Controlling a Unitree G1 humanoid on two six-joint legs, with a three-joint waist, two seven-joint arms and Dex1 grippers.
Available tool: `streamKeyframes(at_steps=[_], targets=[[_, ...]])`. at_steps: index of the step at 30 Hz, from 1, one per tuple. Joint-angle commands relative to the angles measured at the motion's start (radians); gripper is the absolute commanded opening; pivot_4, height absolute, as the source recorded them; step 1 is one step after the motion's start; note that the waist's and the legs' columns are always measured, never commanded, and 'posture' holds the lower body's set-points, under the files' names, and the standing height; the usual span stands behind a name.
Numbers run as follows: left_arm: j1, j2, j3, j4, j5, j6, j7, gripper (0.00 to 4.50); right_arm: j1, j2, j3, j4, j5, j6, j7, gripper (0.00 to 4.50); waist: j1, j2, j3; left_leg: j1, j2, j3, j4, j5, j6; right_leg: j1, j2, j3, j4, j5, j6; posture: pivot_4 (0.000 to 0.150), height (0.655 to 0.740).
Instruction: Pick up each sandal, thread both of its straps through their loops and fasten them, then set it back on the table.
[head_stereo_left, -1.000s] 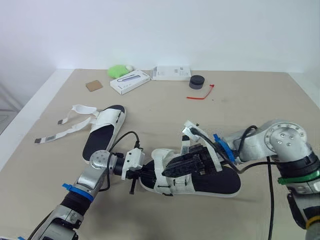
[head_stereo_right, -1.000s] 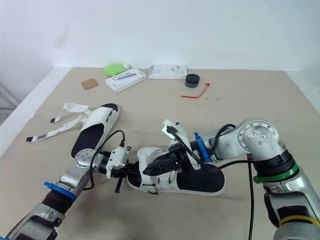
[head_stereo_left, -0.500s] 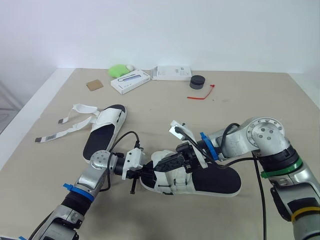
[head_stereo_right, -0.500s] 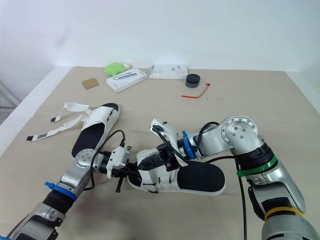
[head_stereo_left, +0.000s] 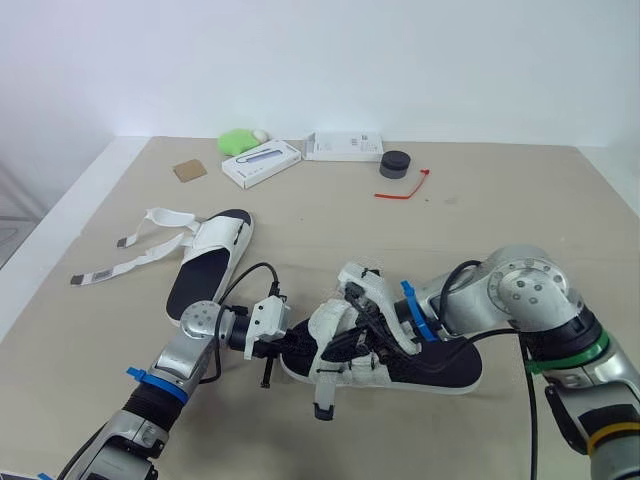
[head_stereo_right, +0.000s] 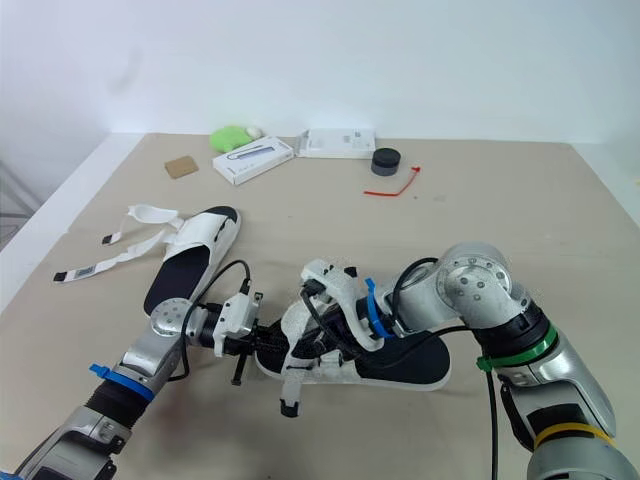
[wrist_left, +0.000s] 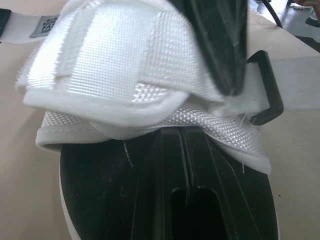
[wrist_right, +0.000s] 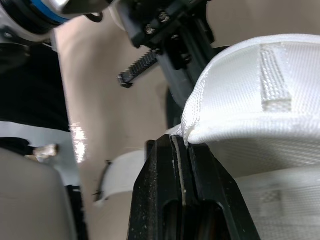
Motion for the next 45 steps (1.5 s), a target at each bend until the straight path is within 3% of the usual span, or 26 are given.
streamKeyframes(at_steps=[1,3,6,12,18,24,31,36,39,45], targets=[[0.104,0.029,-0.136,0.113,0.139,0.068,-0.007,0.00,0.020,-0.007,0.022,-0.058,-0.118,-0.007,0.056,0.13,0.000,0.000,0.000,0.000,0.000,0.000,0.000,0.000,0.000,0.000,0.000,0.000,0.000,0.000,0.000,0.150,0.7400],[0.105,0.029,-0.136,0.113,0.138,0.068,-0.007,0.00,0.035,-0.014,0.001,-0.090,-0.120,-0.009,0.115,0.37,0.000,0.000,-0.001,0.000,0.000,0.000,0.000,0.000,0.000,0.000,0.000,-0.001,0.000,0.000,0.000,0.150,0.7400],[0.104,0.029,-0.136,0.116,0.137,0.068,-0.008,0.00,0.053,-0.029,-0.038,-0.128,-0.098,0.003,0.193,1.39,0.000,-0.001,-0.001,0.001,0.000,-0.001,0.000,0.000,0.000,0.000,0.000,-0.002,0.000,0.000,0.000,0.150,0.7400],[0.096,0.023,-0.137,0.127,0.138,0.067,-0.010,0.00,0.065,-0.063,-0.070,-0.162,-0.110,0.026,0.294,4.38,0.000,-0.001,-0.001,0.000,-0.001,-0.002,0.000,0.000,0.000,0.002,0.000,-0.003,0.000,0.000,0.000,0.150,0.7400],[0.093,0.020,-0.139,0.127,0.137,0.069,-0.011,0.00,0.057,-0.055,-0.103,-0.108,-0.155,0.058,0.312,4.45,0.000,-0.002,0.000,0.000,-0.002,-0.003,0.000,0.002,-0.003,0.001,-0.001,-0.003,0.000,0.000,0.000,0.150,0.7400],[0.097,0.019,-0.139,0.125,0.136,0.069,-0.009,0.00,0.042,-0.132,-0.327,-0.036,0.007,0.066,0.411,4.45,0.001,-0.003,0.001,-0.001,-0.004,-0.003,0.000,0.003,-0.005,0.002,-0.003,-0.004,0.000,0.000,0.001,0.150,0.7400],[0.103,0.012,-0.139,0.126,0.136,0.069,-0.001,0.00,0.229,-0.322,-0.526,-0.247,0.103,-0.004,0.502,4.45,0.005,-0.004,0.003,-0.002,-0.004,-0.003,-0.001,0.003,-0.005,0.002,-0.004,-0.005,-0.001,-0.001,0.002,0.150,0.7400],[0.092,0.011,-0.140,0.137,0.136,0.068,-0.003,0.00,0.457,-0.350,-0.544,-0.349,0.200,-0.098,0.355,4.45,0.007,-0.005,0.003,-0.002,-0.004,-0.002,0.000,0.003,-0.005,0.003,-0.004,-0.006,-0.001,-0.001,0.003,0.150,0.7400],[0.083,0.017,-0.143,0.135,0.134,0.075,-0.017,0.00,0.543,-0.316,-0.455,-0.366,0.245,-0.174,0.177,4.45,0.006,-0.004,0.003,-0.002,-0.005,-0.001,0.001,0.003,-0.005,0.003,-0.005,-0.004,-0.001,-0.001,0.004,0.150,0.7400],[0.082,0.032,-0.153,0.125,0.131,0.085,-0.048,0.00,0.572,-0.292,-0.313,-0.357,0.300,-0.273,-0.064,4.45,0.004,-0.006,0.004,-0.002,-0.005,-0.001,0.001,0.003,-0.006,0.003,-0.005,-0.004,-0.001,-0.001,0.005,0.150,0.7400]])
